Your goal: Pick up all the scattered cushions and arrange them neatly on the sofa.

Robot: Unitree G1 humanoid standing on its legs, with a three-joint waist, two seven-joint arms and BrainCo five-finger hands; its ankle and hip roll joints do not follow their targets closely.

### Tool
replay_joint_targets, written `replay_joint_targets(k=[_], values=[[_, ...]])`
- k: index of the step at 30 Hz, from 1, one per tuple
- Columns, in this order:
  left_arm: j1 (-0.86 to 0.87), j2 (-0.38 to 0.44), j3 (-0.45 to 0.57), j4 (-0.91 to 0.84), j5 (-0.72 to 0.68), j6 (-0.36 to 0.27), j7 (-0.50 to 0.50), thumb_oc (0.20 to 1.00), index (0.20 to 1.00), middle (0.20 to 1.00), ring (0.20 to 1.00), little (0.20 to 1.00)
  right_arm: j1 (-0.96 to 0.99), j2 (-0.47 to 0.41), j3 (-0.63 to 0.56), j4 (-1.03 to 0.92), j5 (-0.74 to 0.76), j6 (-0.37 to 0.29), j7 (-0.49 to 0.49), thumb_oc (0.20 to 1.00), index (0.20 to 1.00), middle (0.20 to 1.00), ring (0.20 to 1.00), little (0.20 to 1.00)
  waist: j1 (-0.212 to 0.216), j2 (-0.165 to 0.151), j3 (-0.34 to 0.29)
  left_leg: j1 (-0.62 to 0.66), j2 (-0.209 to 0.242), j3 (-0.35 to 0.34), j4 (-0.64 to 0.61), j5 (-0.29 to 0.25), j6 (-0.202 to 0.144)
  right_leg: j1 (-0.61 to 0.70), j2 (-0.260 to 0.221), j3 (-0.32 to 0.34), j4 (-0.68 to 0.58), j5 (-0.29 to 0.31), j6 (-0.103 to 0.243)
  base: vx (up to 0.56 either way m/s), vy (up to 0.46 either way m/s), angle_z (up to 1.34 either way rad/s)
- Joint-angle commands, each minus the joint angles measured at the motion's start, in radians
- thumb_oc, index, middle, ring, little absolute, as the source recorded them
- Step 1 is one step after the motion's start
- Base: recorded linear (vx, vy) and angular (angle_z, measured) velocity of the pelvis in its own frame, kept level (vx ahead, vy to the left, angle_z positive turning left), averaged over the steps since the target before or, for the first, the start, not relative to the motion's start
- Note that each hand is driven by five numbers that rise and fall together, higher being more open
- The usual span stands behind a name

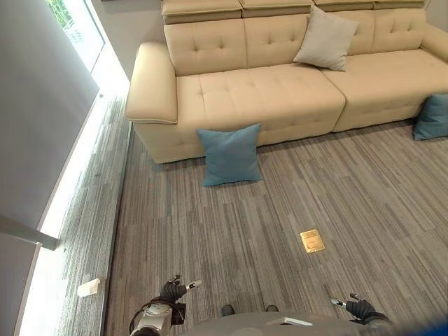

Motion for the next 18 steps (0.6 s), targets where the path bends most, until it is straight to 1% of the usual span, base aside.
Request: replay_joint_targets(k=[1, 11, 18], values=[[-0.071, -0.022, -0.018, 0.058, 0.012, -0.032, 0.004, 1.0, 1.0, 1.0, 1.0, 1.0, -0.034, 0.002, 0.013, 0.049, -0.023, -0.025, -0.017, 1.0, 1.0, 1.0, 1.0, 1.0, 0.006, -0.011, -0.035, 0.0, -0.008, -0.03, 0.004, -0.039, -0.091, -0.024, -0.039, -0.029, 0.005, 0.104, 0.086, 0.0, 0.0, 0.0], [-0.075, -0.014, -0.017, 0.074, 0.013, -0.029, 0.006, 1.0, 1.0, 1.0, 1.0, 1.0, -0.035, -0.002, 0.027, 0.046, -0.033, -0.023, -0.02, 1.0, 1.0, 1.0, 1.0, 1.0, 0.004, -0.014, -0.031, 0.01, -0.002, -0.036, 0.004, -0.043, -0.087, -0.015, -0.032, -0.029, 0.005, 0.094, 0.079, 0.01, -0.037, 0.04], [-0.075, -0.007, -0.037, 0.113, 0.037, -0.023, 0.002, 1.0, 1.0, 1.0, 1.0, 1.0, -0.054, -0.009, 0.061, 0.055, -0.058, -0.02, -0.021, 1.0, 1.0, 1.0, 1.0, 1.0, 0.002, -0.018, -0.03, 0.018, 0.002, -0.032, 0.004, -0.047, -0.079, -0.012, -0.023, -0.019, 0.005, 0.09, 0.075, -0.01, -0.017, 0.01]])
